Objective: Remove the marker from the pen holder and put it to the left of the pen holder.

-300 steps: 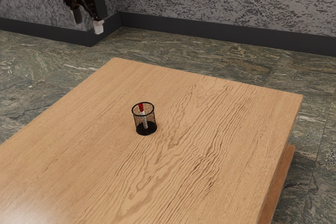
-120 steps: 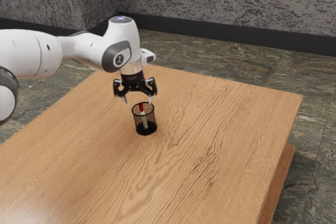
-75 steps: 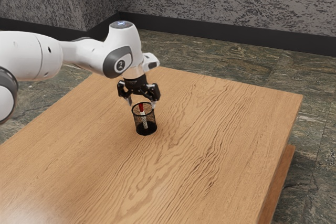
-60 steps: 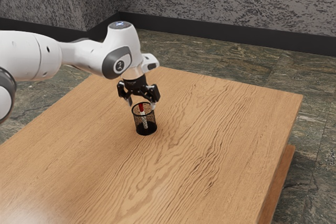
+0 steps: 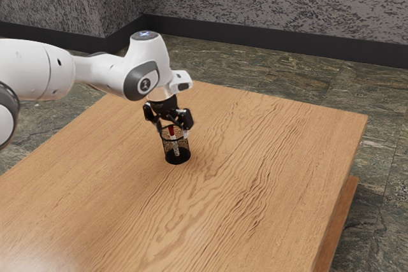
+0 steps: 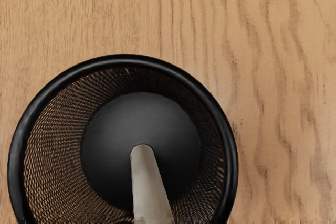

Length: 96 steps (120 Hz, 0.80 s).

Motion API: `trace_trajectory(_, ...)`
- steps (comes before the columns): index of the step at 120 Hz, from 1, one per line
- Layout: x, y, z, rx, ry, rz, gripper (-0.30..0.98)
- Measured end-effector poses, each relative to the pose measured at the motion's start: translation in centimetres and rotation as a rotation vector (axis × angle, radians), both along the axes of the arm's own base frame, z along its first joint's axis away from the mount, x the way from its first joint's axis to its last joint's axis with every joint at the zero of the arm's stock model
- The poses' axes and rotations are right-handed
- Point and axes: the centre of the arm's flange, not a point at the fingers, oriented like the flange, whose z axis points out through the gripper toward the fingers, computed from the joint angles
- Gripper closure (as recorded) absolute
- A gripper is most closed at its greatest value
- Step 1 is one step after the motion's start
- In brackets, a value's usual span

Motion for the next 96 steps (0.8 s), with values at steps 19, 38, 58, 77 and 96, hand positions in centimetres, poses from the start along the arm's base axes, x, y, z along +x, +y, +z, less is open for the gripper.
trace_trajectory(19, -0.3, 0.1, 0.0, -0.002, 0.002, -0.016, 0.0)
trace_trajectory(38, -0.3, 0.1, 0.5, -0.001, -0.006, -0.031, 0.27)
trace_trajectory(58, -0.4, 0.1, 1.0, 0.002, -0.01, -0.043, 0.48)
trace_trajectory(77, -0.4, 0.2, 1.0, 0.003, -0.008, -0.05, 0.59)
trace_trajectory(96, -0.4, 0.1, 1.1, 0.004, -0.009, -0.052, 0.65)
